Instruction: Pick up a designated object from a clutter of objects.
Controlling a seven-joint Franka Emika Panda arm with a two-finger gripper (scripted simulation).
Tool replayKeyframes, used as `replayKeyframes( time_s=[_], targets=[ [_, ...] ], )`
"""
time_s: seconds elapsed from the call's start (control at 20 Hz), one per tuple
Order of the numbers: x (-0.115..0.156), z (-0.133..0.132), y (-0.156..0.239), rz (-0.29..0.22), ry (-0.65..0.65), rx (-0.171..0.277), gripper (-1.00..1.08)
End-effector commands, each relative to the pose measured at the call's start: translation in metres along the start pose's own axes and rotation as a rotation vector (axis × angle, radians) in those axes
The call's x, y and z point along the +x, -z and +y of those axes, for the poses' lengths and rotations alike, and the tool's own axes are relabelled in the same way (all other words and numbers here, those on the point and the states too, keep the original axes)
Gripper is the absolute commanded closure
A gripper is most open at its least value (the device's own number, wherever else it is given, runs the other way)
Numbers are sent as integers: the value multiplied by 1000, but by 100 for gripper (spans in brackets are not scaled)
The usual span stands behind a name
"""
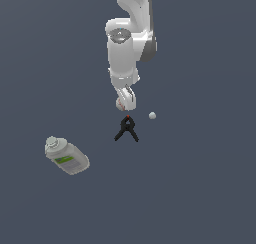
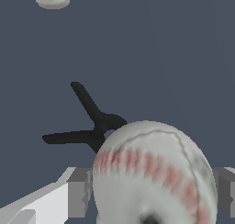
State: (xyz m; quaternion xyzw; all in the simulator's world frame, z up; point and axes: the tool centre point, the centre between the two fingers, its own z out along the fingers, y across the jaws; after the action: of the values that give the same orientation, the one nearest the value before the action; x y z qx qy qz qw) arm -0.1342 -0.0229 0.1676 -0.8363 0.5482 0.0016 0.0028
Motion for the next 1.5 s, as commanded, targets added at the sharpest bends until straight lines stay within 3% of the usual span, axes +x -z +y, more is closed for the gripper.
replayKeyframes(
  time_s=[0.0, 0.9, 1.45],
  targets=[
    [18, 3, 21, 0, 0, 1, 108],
    [154, 17, 167, 5, -2, -2, 108],
    [197, 17, 212, 5, -2, -3, 108]
  ],
)
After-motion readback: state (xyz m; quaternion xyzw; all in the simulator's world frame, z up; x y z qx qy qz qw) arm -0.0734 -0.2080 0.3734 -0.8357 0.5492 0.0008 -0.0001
